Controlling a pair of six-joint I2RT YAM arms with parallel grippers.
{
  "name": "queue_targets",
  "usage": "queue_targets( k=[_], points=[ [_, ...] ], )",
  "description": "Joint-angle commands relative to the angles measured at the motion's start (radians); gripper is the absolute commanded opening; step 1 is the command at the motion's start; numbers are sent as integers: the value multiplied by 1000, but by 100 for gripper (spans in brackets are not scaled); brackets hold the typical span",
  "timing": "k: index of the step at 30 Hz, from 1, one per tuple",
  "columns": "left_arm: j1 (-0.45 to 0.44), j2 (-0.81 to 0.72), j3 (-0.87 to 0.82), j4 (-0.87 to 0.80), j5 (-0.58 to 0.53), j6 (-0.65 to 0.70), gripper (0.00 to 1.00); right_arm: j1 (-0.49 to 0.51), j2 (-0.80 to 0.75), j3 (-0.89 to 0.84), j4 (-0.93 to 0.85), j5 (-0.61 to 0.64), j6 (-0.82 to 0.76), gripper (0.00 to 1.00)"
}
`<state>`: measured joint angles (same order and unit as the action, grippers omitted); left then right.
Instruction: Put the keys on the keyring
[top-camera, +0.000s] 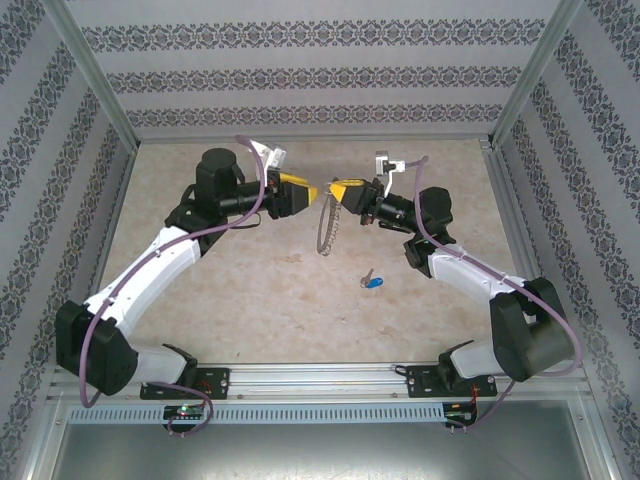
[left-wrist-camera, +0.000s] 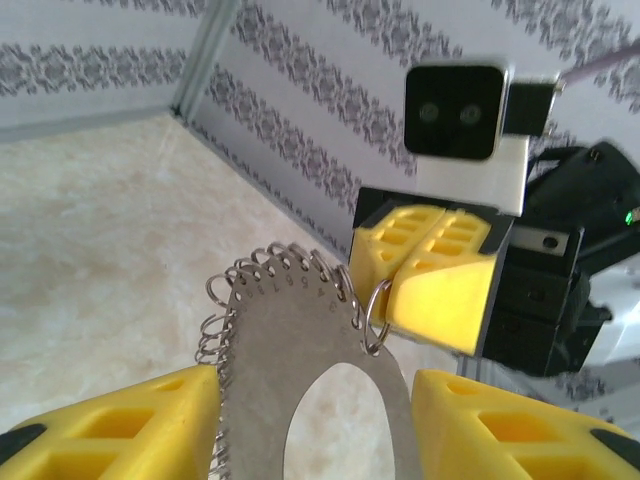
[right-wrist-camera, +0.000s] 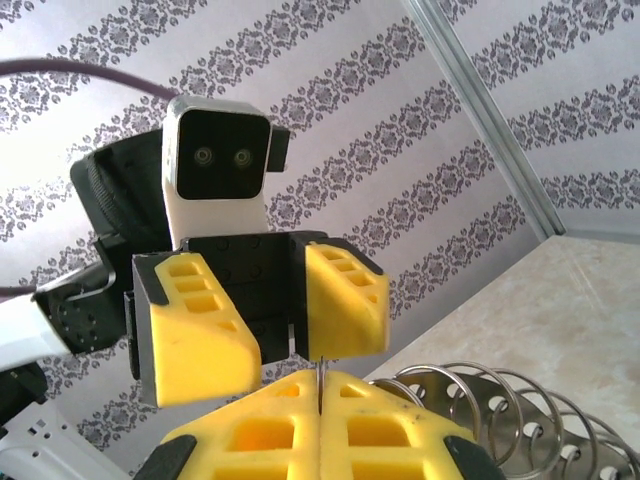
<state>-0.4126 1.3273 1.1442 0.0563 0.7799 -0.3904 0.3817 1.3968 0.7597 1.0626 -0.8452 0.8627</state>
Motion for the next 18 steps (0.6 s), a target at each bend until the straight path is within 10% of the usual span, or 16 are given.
queue_targets(
  k=[1, 18],
  points=[
    [-4, -37, -48, 238, -62, -159, 52, -7, -28, 10, 115, 30, 17, 0],
    [-19, 54, -122, 674, 17, -470, 40, -2, -18, 7, 261, 158, 86, 0]
  ],
)
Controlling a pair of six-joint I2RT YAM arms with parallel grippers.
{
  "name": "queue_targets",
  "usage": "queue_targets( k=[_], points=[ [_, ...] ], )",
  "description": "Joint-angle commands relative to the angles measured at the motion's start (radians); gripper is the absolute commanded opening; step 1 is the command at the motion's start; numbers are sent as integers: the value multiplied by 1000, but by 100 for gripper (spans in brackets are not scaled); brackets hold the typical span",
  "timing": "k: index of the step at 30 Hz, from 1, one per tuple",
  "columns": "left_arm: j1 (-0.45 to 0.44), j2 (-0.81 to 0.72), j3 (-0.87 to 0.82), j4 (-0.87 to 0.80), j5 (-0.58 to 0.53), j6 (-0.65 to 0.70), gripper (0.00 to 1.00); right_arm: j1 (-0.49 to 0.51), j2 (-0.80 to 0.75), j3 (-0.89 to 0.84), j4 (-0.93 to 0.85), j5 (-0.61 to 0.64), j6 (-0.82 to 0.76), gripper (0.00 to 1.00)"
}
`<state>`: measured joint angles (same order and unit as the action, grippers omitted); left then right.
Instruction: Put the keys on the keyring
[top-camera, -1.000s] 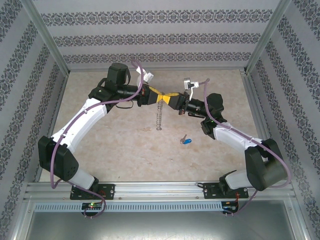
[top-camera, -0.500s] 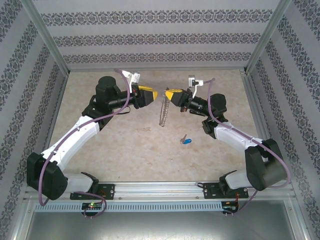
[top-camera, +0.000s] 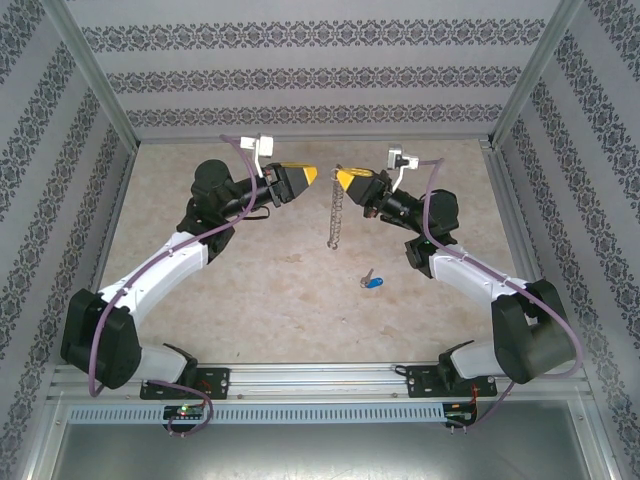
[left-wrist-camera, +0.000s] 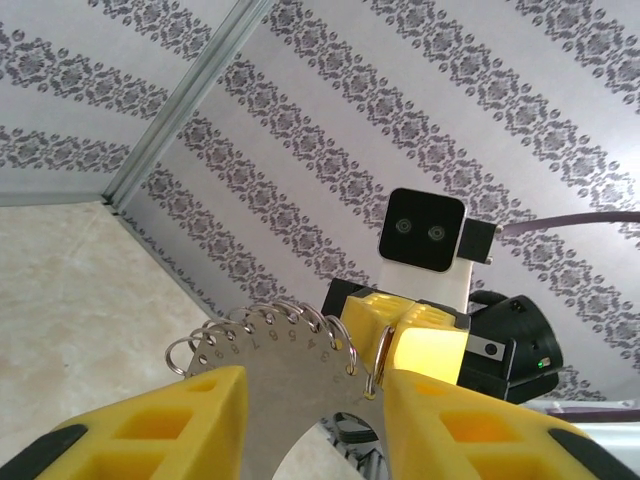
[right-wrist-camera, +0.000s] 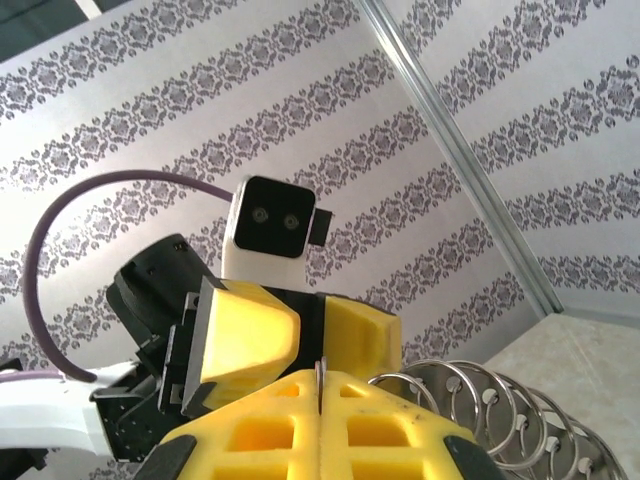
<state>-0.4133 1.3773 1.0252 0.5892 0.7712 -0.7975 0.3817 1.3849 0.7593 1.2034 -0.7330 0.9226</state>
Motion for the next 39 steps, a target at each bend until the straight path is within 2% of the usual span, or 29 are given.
queue_targets(
  k=[1, 5, 31, 39],
  points=[
    [-21, 6, -3, 147, 26, -65, 40, -3, 0, 9, 132, 50, 34, 0],
    [-42, 23, 5, 160, 29, -66, 40, -2, 34, 22, 181, 67, 70, 0],
    [-80, 80, 58, 206, 9, -70, 39, 46, 59, 52, 181, 83, 64, 0],
    [-82, 80, 57, 216, -1, -71, 25, 47, 59, 48, 182, 82, 64, 0]
  ],
)
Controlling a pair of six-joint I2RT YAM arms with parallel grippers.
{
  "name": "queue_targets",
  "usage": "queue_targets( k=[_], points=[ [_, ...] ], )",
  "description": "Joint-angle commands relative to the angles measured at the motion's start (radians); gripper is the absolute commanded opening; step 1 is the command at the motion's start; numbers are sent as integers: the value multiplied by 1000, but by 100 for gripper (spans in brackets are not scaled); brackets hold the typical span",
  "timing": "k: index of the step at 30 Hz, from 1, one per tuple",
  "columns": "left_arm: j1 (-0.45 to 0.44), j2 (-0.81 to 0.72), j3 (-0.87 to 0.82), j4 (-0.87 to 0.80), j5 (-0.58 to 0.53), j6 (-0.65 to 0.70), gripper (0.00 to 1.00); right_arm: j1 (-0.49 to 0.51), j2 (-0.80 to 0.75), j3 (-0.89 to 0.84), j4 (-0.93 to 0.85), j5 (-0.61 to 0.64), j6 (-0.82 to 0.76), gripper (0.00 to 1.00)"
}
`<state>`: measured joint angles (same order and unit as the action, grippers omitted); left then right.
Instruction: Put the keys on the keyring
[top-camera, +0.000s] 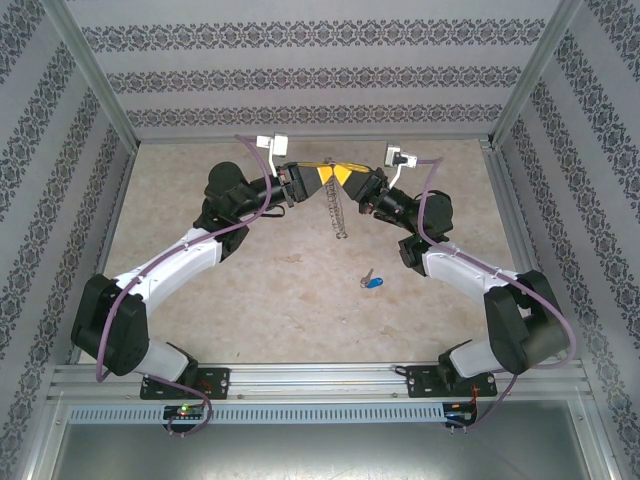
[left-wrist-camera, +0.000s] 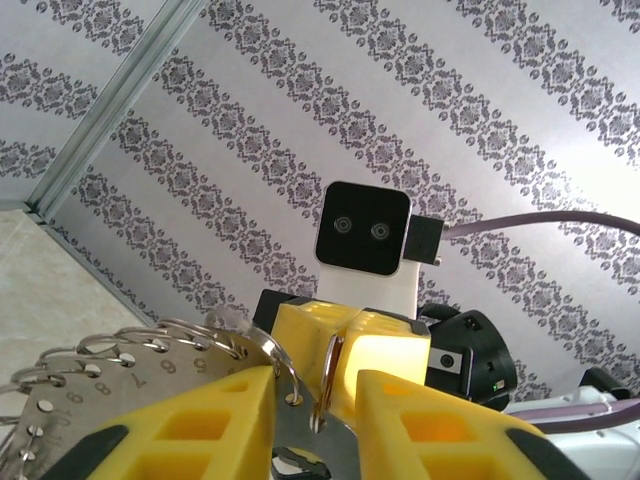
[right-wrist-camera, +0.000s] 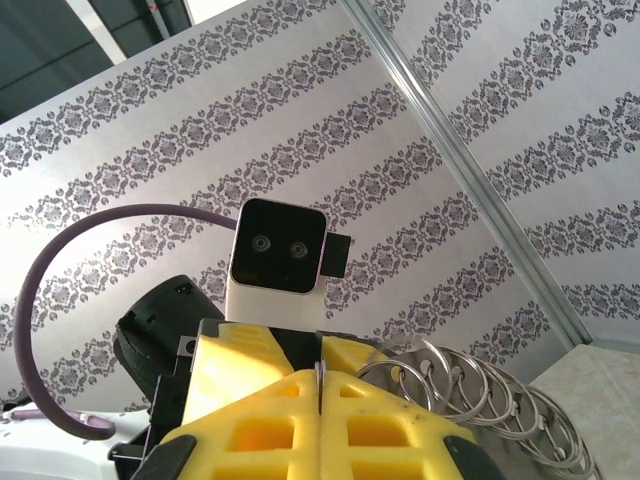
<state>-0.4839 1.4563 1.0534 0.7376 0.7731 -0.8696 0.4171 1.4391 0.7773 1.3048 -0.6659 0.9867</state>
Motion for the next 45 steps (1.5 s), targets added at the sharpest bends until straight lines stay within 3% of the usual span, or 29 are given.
queue_targets(
  k=[1, 10, 13, 15, 18, 23, 31, 36, 45],
  points=[
    [-12, 3, 31, 67, -4, 1, 24, 14, 3, 30, 80, 14, -1, 0],
    [-18, 3, 41, 44, 3, 17, 4, 9, 13, 30, 79, 12, 8, 2],
    [-19, -13, 50, -31, 5, 68, 0, -12, 10, 16, 80, 15, 32, 41],
    [-18, -34, 62, -120, 7, 138, 0, -37, -1, -5, 78, 19, 51, 53],
    [-18, -64, 92, -275, 6, 262, 0, -82, -36, -45, 75, 16, 80, 57],
    [-16, -87, 158, -516, 22, 471, 0, -127, -104, -91, -7, -9, 93, 58],
    [-16, -52, 326, -885, 82, 759, 0, -124, -138, -110, -75, -114, 99, 45],
    [-18, -28, 379, -972, 109, 823, 0, -90, -134, -110, -71, -142, 85, 40],
    [-17, -19, 386, -973, 136, 823, 0, -45, -124, -120, -56, -120, 63, 39]
  ],
)
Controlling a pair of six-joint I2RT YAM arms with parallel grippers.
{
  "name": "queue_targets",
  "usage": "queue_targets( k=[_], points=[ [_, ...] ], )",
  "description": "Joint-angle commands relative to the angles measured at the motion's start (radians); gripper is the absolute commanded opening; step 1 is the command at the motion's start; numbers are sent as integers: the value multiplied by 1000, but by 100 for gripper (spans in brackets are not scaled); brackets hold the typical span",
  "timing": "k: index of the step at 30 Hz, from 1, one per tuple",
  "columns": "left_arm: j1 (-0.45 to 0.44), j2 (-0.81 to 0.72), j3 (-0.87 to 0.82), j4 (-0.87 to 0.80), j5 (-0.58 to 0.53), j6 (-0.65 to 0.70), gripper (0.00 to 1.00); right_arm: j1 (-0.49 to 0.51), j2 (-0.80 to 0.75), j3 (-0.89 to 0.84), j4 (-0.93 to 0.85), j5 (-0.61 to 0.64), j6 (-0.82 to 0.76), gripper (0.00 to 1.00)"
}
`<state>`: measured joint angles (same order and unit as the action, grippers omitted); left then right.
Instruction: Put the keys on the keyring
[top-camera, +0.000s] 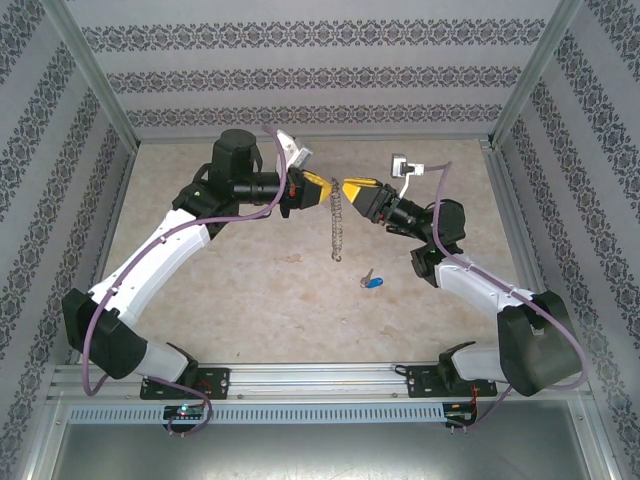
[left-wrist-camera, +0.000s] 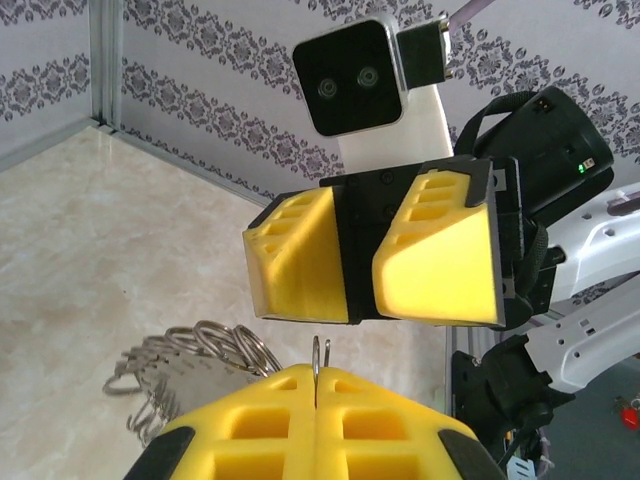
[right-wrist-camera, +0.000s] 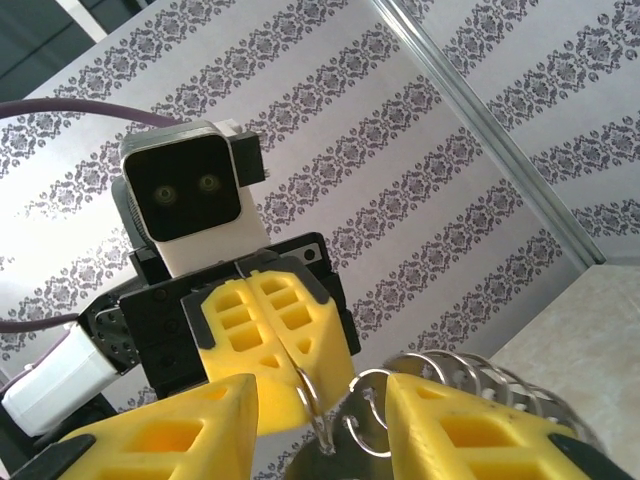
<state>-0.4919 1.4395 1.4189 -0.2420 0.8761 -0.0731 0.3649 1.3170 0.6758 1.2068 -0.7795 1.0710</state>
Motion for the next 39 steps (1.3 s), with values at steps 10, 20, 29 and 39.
queue_targets(
  k=[10, 20, 29, 39],
  points=[
    [-9, -39, -37, 65, 18, 34, 0, -46, -103, -119, -104, 100, -38, 55],
    [-8, -118, -144, 178, -146, 40, 0, -71, -332, -60, -1122, 438, -409, 57],
    [-9, -233, -338, 414, -300, 25, 0, -31, -333, -48, -1514, 661, -418, 58],
    [-10, -231, -332, 369, -244, 33, 0, 121, -152, -42, -1561, 713, -451, 47]
  ],
)
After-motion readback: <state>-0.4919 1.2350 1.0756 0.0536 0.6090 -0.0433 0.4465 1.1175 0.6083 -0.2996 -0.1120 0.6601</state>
